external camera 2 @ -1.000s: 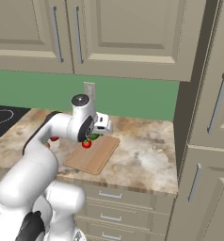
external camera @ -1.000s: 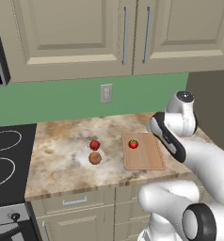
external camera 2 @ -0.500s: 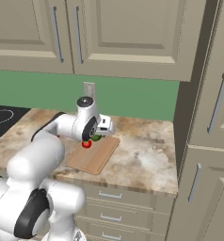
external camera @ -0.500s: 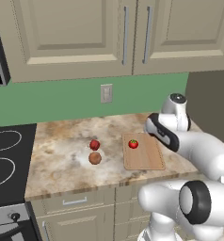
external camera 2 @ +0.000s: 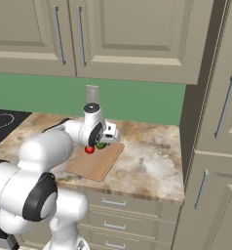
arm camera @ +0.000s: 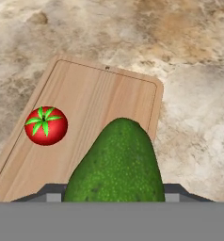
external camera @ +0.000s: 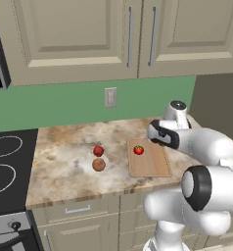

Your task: Place the avocado, onion, tomato, and bell pepper on the cutting board.

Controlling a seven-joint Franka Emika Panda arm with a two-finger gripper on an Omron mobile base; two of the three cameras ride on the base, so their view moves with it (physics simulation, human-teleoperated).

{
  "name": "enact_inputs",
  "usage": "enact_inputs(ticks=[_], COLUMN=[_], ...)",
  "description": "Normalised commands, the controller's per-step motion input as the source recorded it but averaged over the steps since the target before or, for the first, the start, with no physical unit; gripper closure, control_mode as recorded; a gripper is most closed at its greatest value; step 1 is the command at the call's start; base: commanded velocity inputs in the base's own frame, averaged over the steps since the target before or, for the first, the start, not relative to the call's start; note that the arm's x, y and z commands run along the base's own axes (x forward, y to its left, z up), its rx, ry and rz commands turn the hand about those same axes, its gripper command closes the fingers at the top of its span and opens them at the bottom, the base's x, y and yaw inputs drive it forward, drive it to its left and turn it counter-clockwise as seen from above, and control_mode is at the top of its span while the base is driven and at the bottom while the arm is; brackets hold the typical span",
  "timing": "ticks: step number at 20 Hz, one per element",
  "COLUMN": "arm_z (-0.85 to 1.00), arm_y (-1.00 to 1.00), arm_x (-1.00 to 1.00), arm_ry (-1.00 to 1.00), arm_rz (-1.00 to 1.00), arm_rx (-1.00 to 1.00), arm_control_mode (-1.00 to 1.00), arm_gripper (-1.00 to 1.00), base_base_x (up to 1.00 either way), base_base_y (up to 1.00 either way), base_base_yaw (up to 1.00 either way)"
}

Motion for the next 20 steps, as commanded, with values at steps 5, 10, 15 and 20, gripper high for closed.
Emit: enact_inputs(ticks=[5,10,15,20], arm_z=[-0.22,-0.14,-0.16,-0.22], arm_y=[0.01,0.0,0.0,0.0], arm_x=[0.05,0.07,0.1,0.09], arm_ry=[0.03,0.01,0.01,0.01], arm_rz=[0.0,0.0,0.0,0.0], arm_rx=[0.0,0.0,0.0,0.0], arm_control_mode=[-1.0,-1.0,-1.0,-1.0], arm_gripper=[1.0,1.0,1.0,1.0], base_base_x=[0.0,0.0,0.0,0.0], base_base_y=[0.0,0.0,0.0,0.0], base_base_yaw=[0.0,0.0,0.0,0.0])
